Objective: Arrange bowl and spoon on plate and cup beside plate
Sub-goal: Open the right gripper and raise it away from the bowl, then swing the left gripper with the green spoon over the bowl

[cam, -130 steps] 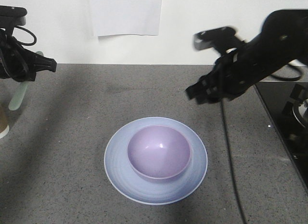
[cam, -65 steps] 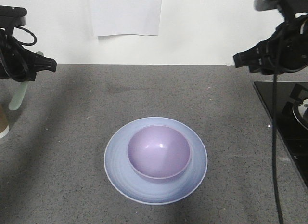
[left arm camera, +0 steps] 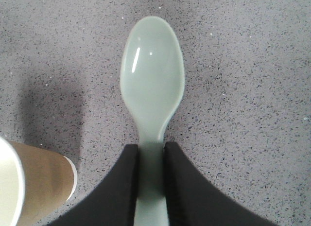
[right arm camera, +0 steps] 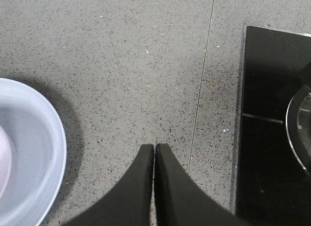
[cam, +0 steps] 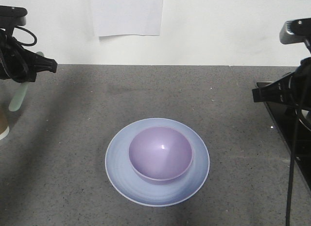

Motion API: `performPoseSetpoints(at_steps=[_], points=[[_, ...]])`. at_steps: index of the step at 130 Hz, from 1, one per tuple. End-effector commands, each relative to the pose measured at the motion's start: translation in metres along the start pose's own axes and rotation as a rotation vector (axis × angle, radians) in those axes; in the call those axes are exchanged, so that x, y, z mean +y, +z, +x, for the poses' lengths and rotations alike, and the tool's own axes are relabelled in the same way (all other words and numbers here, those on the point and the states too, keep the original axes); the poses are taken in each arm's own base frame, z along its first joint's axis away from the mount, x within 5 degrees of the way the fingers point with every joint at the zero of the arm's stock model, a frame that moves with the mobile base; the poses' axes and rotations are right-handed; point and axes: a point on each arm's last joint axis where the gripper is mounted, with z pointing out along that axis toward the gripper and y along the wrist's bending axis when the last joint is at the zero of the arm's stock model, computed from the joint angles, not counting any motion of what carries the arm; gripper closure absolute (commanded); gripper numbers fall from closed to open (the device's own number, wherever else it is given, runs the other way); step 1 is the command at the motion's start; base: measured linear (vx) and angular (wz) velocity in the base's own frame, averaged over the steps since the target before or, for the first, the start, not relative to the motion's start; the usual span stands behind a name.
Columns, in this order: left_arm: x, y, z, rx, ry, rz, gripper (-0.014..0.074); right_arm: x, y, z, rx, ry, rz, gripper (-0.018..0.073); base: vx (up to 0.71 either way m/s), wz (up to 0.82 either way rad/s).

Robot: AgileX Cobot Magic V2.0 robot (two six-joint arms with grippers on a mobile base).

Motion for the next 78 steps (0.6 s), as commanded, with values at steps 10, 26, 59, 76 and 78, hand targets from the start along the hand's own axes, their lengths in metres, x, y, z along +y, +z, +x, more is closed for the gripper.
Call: performPoseSetpoints(at_steps=[10,26,59,76,78], points=[[0.0014,-0.0259,-0.0084,-0.112,-0.004,0.009,0.0604,-0.0043,-0.0215,-0.0106,-0.141,-0.008,0.020,0.0564,0.00,0.00],[0.0014,-0.0259,-0.0084,-0.112,-0.004,0.009,0.0604,-0.0051,-0.0237,-0.0105,-0.147,-0.015,0.028,0.0564,0.00,0.00],[0.0014,-0.0259,-0.0084,-0.112,-0.004,0.009,0.0604,-0.0057,-0.0233,-0.0071,-0.110,-0.017,0.034,0.0564,0.00,0.00],[0.0014,-0.0259,-0.0084,-0.112,-0.004,0.009,0.0604,-0.0057,-0.0233,-0.0071,-0.110,-0.017,0.034,0.0564,0.00,0.00],[0.0014,-0.0259,-0.0084,-0.112,-0.004,0.009,0.0604,-0.0057,-0.0233,-0.0071,-0.110,-0.017,0.034,0.0564,0.00,0.00]])
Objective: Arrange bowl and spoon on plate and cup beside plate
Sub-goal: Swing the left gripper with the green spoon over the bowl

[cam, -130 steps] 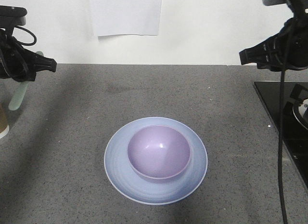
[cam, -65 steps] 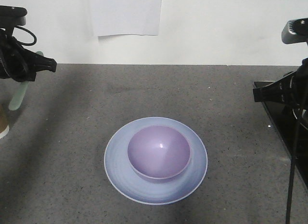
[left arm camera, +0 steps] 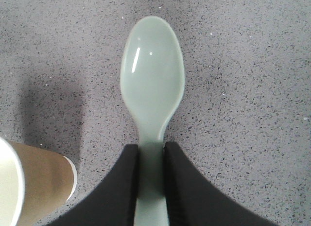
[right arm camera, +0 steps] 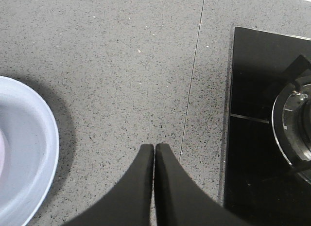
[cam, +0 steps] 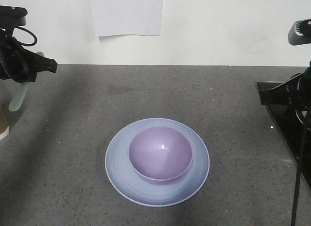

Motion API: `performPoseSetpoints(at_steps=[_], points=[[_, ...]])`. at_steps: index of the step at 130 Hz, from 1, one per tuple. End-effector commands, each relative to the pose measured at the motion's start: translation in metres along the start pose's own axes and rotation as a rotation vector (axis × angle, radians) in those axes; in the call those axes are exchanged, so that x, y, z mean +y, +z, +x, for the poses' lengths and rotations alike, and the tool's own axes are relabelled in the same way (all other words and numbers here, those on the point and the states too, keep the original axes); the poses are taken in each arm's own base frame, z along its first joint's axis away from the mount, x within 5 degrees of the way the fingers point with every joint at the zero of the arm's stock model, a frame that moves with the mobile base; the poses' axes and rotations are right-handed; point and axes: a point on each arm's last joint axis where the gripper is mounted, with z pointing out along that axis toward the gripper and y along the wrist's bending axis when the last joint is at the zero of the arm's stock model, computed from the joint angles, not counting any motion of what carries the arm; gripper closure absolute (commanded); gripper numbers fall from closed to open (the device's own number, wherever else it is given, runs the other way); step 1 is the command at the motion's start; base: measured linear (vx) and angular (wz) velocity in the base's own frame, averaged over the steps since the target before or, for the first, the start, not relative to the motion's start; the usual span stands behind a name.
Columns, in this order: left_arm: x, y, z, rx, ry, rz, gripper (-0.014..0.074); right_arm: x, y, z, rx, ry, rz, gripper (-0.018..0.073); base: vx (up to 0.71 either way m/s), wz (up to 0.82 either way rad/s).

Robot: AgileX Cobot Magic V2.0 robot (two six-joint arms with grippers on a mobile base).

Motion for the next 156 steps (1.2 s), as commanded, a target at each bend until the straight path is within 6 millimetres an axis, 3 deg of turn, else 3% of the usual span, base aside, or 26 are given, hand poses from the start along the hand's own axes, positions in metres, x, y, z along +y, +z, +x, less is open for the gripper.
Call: performPoseSetpoints(at_steps=[1,56,100,131,156], points=[[0.001,-0.026,-0.008,-0.112,-0.004,0.009,0.0604,-0.003,-0.013,-0.011,-0.099,-0.002,0.012,0.0564,0.00,0.00],[0.001,-0.026,-0.009,-0.113,-0.004,0.009,0.0604,-0.003,-0.013,-0.011,-0.099,-0.002,0.012,0.0564,0.00,0.00],[-0.003,-0.028,-0.017,-0.212,0.031,0.032,0.0604,-0.003,-0.013,-0.011,-0.099,-0.002,0.012,0.0564,0.00,0.00],[-0.046,-0.034,-0.005,-0.166,0.371,0.151,0.0604,-0.003,-0.013,-0.011,-0.099,-0.002,0.012,0.0564,0.00,0.00],[-0.082,-0.042,0.006,-0.135,0.421,0.276,0.0604,-0.003,-0.013,-0.011,-0.099,-0.002,0.012,0.0564,0.00,0.00]])
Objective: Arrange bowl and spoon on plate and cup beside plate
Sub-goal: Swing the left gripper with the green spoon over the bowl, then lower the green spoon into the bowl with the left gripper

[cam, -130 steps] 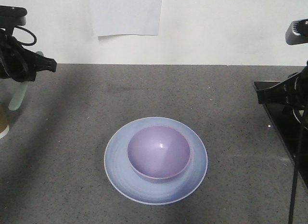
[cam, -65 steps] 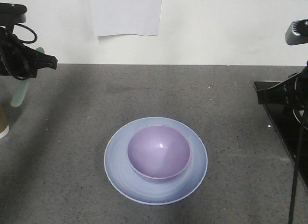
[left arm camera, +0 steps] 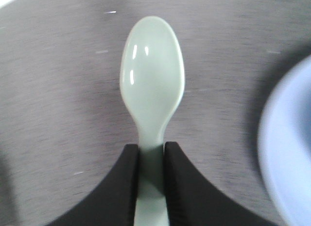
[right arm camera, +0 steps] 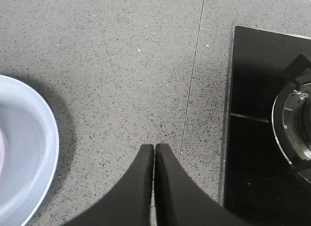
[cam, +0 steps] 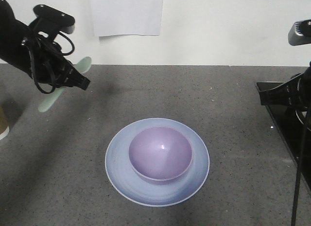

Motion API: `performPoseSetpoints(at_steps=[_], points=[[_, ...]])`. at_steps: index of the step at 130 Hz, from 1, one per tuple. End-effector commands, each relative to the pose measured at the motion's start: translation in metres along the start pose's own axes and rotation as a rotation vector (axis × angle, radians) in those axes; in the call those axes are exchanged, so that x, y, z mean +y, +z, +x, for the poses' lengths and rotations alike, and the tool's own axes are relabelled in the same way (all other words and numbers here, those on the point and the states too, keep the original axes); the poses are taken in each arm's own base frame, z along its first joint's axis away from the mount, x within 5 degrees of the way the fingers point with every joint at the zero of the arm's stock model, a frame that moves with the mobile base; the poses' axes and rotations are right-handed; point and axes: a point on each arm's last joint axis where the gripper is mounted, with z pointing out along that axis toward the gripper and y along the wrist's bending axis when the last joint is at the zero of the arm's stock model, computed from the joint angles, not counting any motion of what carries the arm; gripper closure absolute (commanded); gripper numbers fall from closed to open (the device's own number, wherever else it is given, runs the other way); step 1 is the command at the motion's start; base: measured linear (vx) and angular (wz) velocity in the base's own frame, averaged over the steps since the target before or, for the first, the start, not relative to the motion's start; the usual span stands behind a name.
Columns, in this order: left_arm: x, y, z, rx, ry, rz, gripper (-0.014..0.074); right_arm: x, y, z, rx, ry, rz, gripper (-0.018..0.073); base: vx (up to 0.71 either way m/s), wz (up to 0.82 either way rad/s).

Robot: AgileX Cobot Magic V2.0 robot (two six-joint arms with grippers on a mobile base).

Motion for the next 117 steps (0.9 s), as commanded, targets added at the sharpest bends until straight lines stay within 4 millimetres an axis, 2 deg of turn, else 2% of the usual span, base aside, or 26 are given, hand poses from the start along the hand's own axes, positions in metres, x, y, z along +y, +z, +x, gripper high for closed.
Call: performPoseSetpoints(at_steps=[1,54,80,117], points=[[-0.016,-0.028,-0.010,-0.109,0.018,0.047,0.0604,-0.003,-0.013,-0.011,-0.103,-0.002,0.012,0.0564,0.00,0.00],[-0.070,-0.031,-0.008,-0.053,0.064,0.239,0.0603,-0.003,-0.013,-0.011,-0.103,-0.002,0.012,0.0564,0.00,0.00],[-0.094,-0.030,-0.008,-0.045,0.149,0.277,0.0601,-0.003,-0.013,-0.011,-0.103,-0.002,0.012,0.0564,0.00,0.00],[-0.134,-0.007,-0.002,0.044,0.264,0.336,0.0593,-0.003,-0.013,-0.011,-0.103,-0.002,0.012,0.0564,0.00,0.00]])
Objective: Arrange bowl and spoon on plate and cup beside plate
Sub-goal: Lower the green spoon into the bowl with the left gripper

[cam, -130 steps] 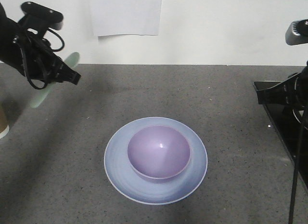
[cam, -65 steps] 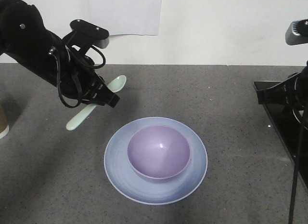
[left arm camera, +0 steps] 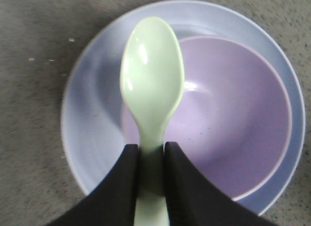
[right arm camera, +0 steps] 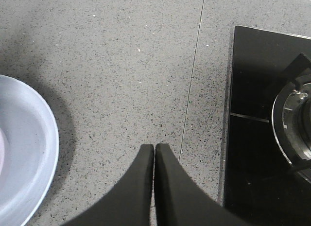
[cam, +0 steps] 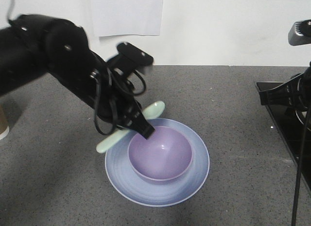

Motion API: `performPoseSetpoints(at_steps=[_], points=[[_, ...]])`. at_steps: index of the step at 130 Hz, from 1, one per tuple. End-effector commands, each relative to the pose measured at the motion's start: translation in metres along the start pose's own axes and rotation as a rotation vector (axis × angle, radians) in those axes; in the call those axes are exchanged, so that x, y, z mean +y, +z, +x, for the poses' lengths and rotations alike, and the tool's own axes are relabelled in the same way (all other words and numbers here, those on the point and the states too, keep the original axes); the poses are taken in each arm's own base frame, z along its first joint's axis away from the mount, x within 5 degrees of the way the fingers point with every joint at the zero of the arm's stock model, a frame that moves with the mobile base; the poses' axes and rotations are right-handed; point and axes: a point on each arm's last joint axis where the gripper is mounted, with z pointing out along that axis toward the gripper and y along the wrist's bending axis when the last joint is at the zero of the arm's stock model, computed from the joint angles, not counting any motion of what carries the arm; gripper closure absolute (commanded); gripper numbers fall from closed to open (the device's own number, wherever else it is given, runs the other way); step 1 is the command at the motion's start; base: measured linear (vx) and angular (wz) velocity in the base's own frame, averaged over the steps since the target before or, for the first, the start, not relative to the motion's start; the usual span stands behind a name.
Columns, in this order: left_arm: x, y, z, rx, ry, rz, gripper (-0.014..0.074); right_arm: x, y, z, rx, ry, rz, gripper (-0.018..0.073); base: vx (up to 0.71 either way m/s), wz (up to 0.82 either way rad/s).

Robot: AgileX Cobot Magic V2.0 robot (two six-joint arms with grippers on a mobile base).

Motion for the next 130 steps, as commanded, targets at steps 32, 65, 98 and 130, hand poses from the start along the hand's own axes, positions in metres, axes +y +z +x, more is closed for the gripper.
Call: performPoseSetpoints(at_steps=[32,65,98,130], points=[[-0.027,0.000,-0.004,0.025,0.091,0.032,0.0585,-0.003,-0.013,-0.011,-0.105,-0.002,0.011,0.0564,0.00,0.00],[-0.027,0.002,0.000,0.084,0.091,0.044,0.0570,-0.003,-0.013,-0.011,-0.105,-0.002,0.011,0.0564,0.00,0.00],[-0.027,0.005,-0.001,0.077,0.090,0.042,0.0510,-0.003,-0.013,-0.011,-0.105,-0.002,0.011,0.0564,0.00,0.00],[-0.027,0.005,-0.002,0.063,0.089,0.040,0.0337,-0.003,-0.013,-0.011,-0.105,-0.002,0.011,0.0564,0.00,0.00]])
